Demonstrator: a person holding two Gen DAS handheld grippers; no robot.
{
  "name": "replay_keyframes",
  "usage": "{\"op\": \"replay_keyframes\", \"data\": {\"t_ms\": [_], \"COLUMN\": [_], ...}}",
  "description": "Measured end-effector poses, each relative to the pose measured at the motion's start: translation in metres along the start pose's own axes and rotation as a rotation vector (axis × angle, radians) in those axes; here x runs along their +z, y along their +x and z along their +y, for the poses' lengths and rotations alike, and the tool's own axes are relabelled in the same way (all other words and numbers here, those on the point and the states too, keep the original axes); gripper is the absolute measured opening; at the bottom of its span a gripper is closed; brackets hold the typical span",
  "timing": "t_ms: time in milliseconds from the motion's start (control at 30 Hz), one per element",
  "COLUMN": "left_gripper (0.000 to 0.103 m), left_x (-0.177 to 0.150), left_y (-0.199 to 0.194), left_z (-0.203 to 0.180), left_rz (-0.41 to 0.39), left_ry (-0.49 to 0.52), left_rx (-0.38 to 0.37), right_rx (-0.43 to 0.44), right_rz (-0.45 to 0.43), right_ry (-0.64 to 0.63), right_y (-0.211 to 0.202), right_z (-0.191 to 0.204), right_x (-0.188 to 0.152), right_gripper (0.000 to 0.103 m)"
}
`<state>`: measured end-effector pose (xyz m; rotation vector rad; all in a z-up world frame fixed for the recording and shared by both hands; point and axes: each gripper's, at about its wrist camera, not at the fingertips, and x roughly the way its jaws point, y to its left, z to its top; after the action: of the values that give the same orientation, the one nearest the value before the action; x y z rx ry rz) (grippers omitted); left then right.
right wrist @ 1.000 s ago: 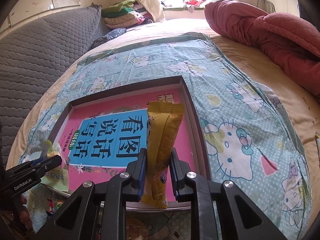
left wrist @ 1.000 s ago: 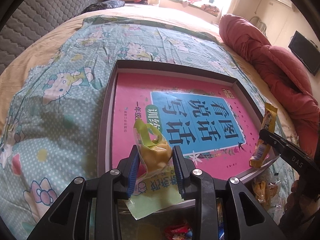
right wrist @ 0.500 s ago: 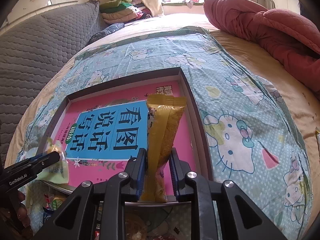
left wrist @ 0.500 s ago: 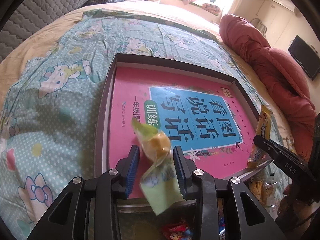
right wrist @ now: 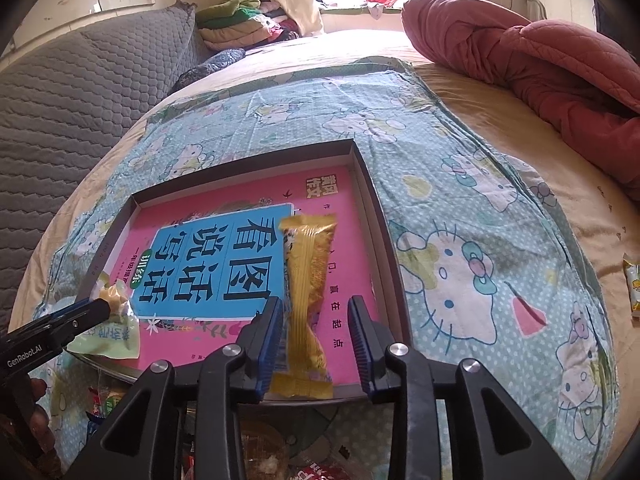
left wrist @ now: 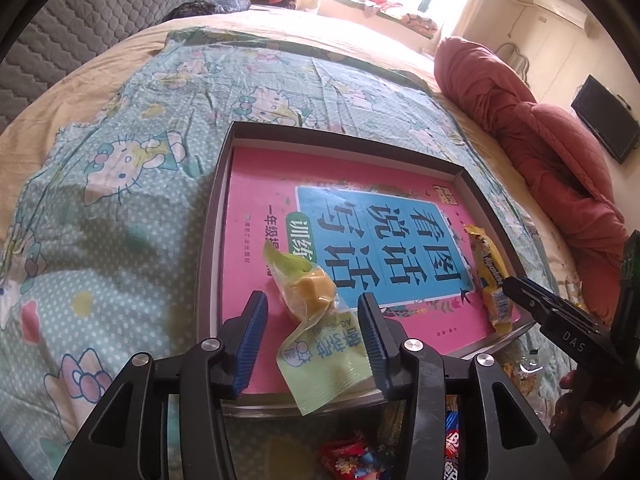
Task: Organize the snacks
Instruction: 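Lift both held snacks and carry them over the pink-lined tray, then open both grippers to set the snacks down inside the tray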
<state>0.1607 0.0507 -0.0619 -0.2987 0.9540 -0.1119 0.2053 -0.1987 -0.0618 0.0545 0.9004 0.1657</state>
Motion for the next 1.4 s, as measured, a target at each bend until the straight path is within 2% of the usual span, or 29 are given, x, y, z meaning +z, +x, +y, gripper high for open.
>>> {"op": "replay_keyframes", "data": {"t_ms": [100,400,567,967,1400], "left_gripper": [0.053,0.056,0.062,0.063,0.064], "left_x": [0.001,0.002,0.003,-0.005,-0.018], "left_y": [-0.005,-0.025,-0.039,-0.07,-0.095], "left_z": [-0.001,-0.003,-0.004,-0.009,-0.016], "left_rz": [-0.012,-0.053,-0.081,-0.115,-0.112], "left_ry": [0.006,0.018,0.029,0.051,0.068], "left_rx": [-0.002,0.013,0.012,0.024,0.038], "right_rx": [-0.002,0.0,0.022,0.07,0.123], "right_rz": [-0.011,-0.053,-0.089,-0.137,-0.181], "right_ry": [0.0,-0.005,-0.007,-0.009,-0.008], "right_y": [-0.003,-0.021,-0.037,-0.067,-0.098], "right_z": [0.0,0.0,0.002,0.005,0.006], "right_x": [0.001,0.004,0.008,0.008,0.005], "right_gripper": [0.04,0.04,0.043,0.046,0.052]}}
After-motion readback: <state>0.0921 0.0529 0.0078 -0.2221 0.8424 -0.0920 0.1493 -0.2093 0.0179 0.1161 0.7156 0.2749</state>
